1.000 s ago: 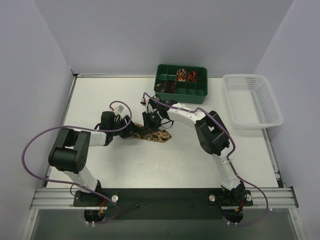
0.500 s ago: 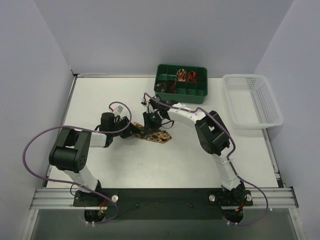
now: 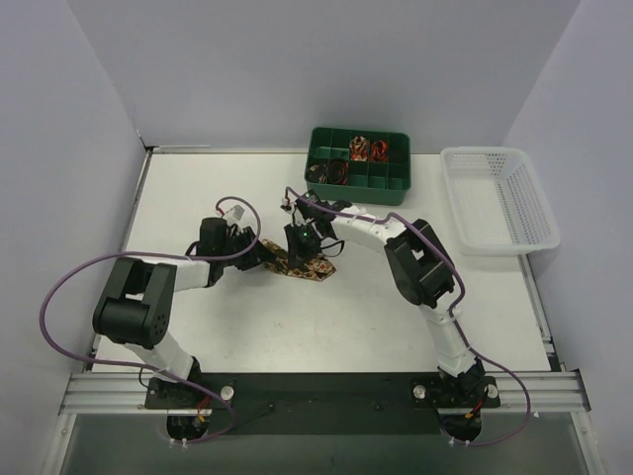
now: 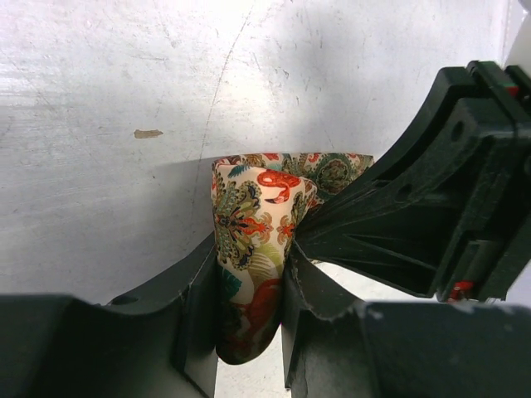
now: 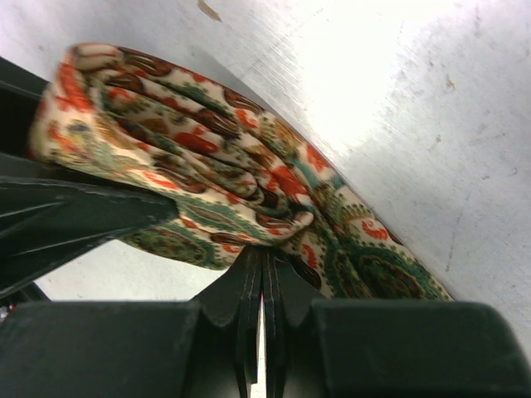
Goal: Roll the ties
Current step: Roll the tie at the center of the board.
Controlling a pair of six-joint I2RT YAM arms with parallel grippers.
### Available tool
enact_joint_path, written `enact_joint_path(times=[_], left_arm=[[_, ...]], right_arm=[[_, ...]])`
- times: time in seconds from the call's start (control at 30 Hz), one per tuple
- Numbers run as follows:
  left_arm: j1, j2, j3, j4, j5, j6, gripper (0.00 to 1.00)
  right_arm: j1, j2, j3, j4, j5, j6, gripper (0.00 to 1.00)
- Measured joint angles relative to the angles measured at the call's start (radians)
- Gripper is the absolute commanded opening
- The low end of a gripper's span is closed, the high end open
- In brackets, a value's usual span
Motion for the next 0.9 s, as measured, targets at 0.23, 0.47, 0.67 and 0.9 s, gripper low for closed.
enact_joint_path(times=[0.23,0.47,0.67,0.9], left_arm=[[-0.02,-0.043,0.048,-0.104,-0.042,0.058,0.0],[-0.105,-0.06,0.154,-0.264,-0.159,0.157,0.0],[-0.216,-0.06,0.264,-0.426,-0.336,0.246,0.0],[-0.33,-0.045,0.346,-0.556,-0.573,0.313,0.0]], right_arm=[[0.0,0.0,-0.007,-0.004,0.012,-0.006,0.01],[0.0,0.004,0.001,-0.009,0.017,-0.006,0.01],[0.0,0.011,0.012,-0.023,0.018,-0.005,0.01],[0.0,0.019,0.025,-0.027,0.014,-0.005,0.01]])
